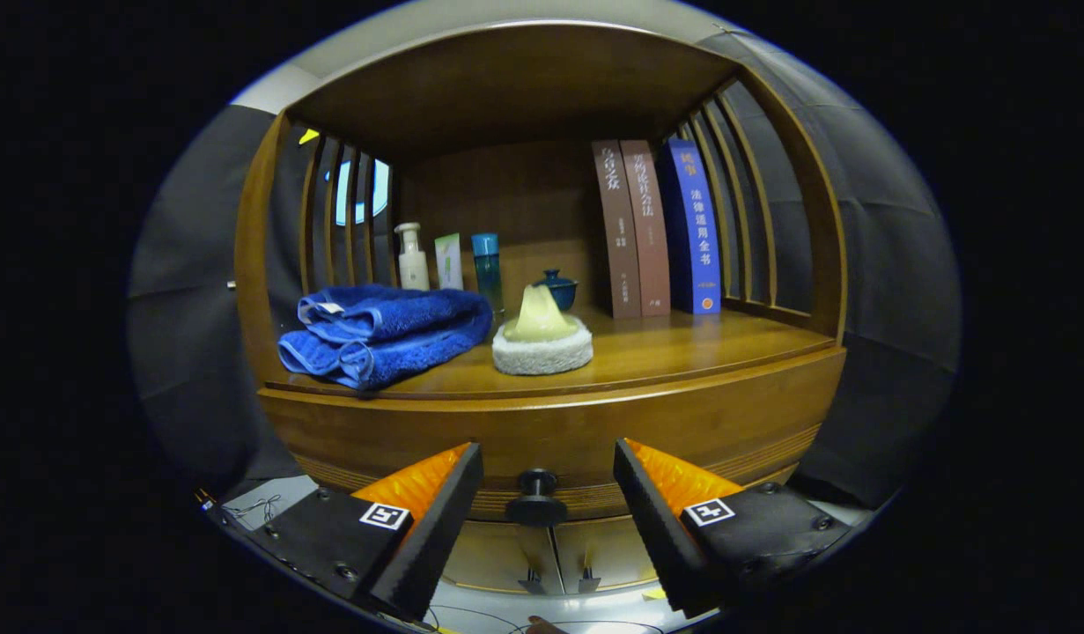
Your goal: Pull open the drawer, take out the items inside it, and place them on the countertop above the cabinet.
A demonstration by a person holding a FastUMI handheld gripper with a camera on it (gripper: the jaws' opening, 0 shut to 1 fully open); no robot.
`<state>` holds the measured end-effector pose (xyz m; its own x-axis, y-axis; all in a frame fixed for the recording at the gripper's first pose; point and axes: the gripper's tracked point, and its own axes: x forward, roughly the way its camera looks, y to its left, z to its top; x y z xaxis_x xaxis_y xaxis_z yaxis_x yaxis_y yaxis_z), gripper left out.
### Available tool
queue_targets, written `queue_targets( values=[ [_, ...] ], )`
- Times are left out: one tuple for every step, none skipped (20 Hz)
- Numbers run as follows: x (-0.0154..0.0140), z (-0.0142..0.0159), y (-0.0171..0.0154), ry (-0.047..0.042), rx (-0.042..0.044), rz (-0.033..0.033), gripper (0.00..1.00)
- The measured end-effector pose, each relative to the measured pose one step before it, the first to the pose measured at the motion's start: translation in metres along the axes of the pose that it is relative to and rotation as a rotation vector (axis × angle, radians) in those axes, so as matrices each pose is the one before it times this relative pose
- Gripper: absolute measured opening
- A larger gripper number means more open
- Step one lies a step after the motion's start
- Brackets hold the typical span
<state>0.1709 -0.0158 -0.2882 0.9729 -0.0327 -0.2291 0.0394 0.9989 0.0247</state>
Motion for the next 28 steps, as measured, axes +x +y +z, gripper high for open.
queue_targets(
  values=[
    [-0.00910, 0.00615, -0.00123, -0.00539, 0.00470, 0.00296, 0.98],
    [-0.00971, 0.00862, -0.00049, -0.00981, 0.00384, 0.00634, 0.98],
    [-0.00959, 0.00937, 0.00004, -0.00978, -0.00272, 0.00415, 0.99],
    [-0.00925, 0.01159, -0.00037, -0.01279, -0.00642, 0.00155, 0.99],
    [-0.00982, 0.01426, 0.00155, -0.01399, -0.00776, 0.00141, 0.99],
    [-0.00965, 0.01603, 0.00114, -0.02207, -0.00714, 0.00153, 0.98],
    [-0.00942, 0.02044, 0.00242, -0.02865, -0.00380, 0.00185, 0.99],
    [-0.00778, 0.02259, 0.00243, -0.03349, -0.00299, -0.00053, 0.99],
    [-0.00752, 0.02103, 0.00204, -0.02256, -0.00757, -0.00242, 0.98],
    [-0.00579, 0.01756, 0.00075, -0.01120, -0.01606, -0.00674, 0.98],
    [-0.00578, 0.01474, 0.00236, 0.00478, -0.01913, 0.00142, 0.98],
    [-0.00597, 0.01359, 0.00433, 0.01334, -0.02236, 0.00536, 0.98],
    [-0.00423, 0.01386, 0.00559, 0.00586, -0.01702, 0.01125, 0.99],
    [-0.00458, 0.01518, 0.00343, -0.00551, -0.01112, 0.00591, 0.98],
    [-0.00267, 0.01520, 0.00179, -0.01418, -0.00376, 0.00203, 0.98],
    [-0.00327, 0.01321, 0.00334, -0.01463, 0.00483, 0.00295, 0.99],
    [-0.00417, 0.00969, 0.00244, -0.00857, 0.00844, 0.00439, 0.99],
    [-0.00311, 0.00866, 0.00226, 0.00055, 0.00755, 0.00327, 0.99],
    [-0.00338, 0.00534, 0.00054, 0.00456, 0.00813, 0.00347, 0.99],
    [-0.00343, 0.00503, 0.00066, 0.00694, 0.00596, 0.00517, 0.99],
    [-0.00327, 0.00443, 0.00049, 0.00405, 0.00704, 0.00198, 0.99],
    [-0.00314, 0.00361, 0.00091, 0.00062, 0.00357, 0.00558, 0.99],
    [-0.00310, 0.00338, 0.00047, -0.00466, -0.00021, 0.00397, 0.99],
    [-0.00222, 0.00047, -0.00058, -0.00247, -0.00128, -0.00160, 0.99],
    [-0.00327, -0.00036, -0.00095, 0.00558, -0.00461, -0.00349, 0.99],
    [-0.00178, -0.00067, -0.00033, 0.00900, -0.00491, -0.00010, 0.99],
    [-0.00144, 0.00093, -0.00065, 0.00589, -0.00513, -0.00079, 0.98],
    [-0.00112, 0.00295, -0.00021, -0.00244, -0.00471, -0.00266, 0.99]
  ],
)
